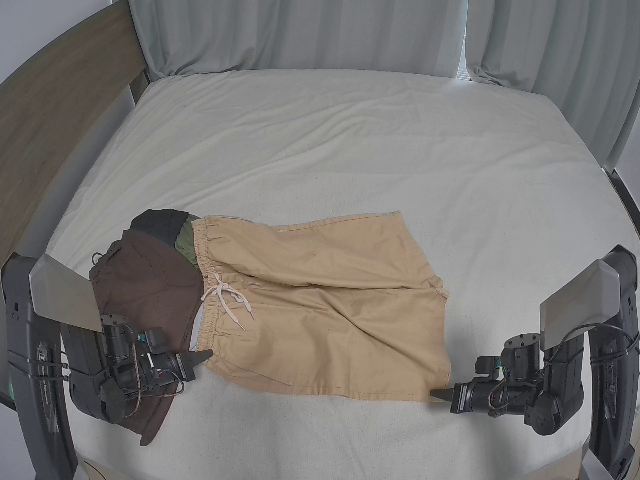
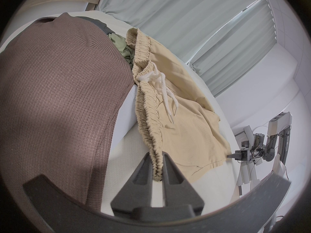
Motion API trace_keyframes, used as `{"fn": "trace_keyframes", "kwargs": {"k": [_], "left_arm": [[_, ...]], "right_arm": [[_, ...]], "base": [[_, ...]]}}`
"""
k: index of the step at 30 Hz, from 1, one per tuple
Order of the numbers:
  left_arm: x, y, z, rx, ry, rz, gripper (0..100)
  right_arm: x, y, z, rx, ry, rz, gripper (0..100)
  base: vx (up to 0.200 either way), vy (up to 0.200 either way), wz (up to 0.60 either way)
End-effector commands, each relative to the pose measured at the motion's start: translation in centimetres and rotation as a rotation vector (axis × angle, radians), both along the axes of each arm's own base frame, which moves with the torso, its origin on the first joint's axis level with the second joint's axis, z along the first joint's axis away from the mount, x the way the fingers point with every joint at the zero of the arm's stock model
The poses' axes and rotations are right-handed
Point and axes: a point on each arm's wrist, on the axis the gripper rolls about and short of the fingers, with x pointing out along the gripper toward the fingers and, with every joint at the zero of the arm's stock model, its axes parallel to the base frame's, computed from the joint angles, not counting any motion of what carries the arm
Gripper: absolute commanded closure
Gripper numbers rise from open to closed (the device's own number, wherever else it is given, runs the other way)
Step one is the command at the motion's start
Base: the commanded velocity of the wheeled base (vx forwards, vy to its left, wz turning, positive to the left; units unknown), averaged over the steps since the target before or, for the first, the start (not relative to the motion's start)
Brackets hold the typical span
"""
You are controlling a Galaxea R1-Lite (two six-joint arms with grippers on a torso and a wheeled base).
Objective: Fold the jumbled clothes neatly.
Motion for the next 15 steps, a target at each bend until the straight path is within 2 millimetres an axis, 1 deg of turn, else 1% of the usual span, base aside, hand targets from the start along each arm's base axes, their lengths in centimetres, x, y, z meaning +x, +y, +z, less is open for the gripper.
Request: {"fn": "trace_keyframes", "kwargs": {"k": [1, 5, 10, 11, 14, 15], "left_arm": [[0.2, 0.1, 0.2, -0.002, -0.012, 0.004, 100], [-0.2, 0.4, 0.9, -0.008, -0.023, -0.002, 100], [-1.6, 0.3, 1.9, -0.014, -0.007, -0.018, 100], [-2.1, 0.3, 2.3, -0.014, -0.007, -0.016, 100], [-3.2, 0.4, 2.8, -0.018, 0.01, -0.02, 100], [-3.2, 0.4, 2.8, -0.018, 0.01, -0.02, 100]], "right_arm": [[-0.2, -0.1, 0.0, -0.001, 0.009, -0.001, 100], [-0.4, -0.2, 0.1, -0.002, 0.015, -0.005, 100], [-0.9, -0.4, 0.7, -0.001, 0.017, -0.005, 100], [-1.0, -0.4, 0.8, -0.001, 0.017, -0.005, 100], [-1.6, -0.4, 0.8, -0.007, 0.034, 0.0, 100], [-1.6, -0.4, 0.8, -0.007, 0.034, 0.0, 100]], "base": [[0.0, 0.0, 0.0], [0.0, 0.0, 0.0], [0.0, 0.0, 0.0], [0.0, 0.0, 0.0], [0.0, 0.0, 0.0], [0.0, 0.0, 0.0]]}}
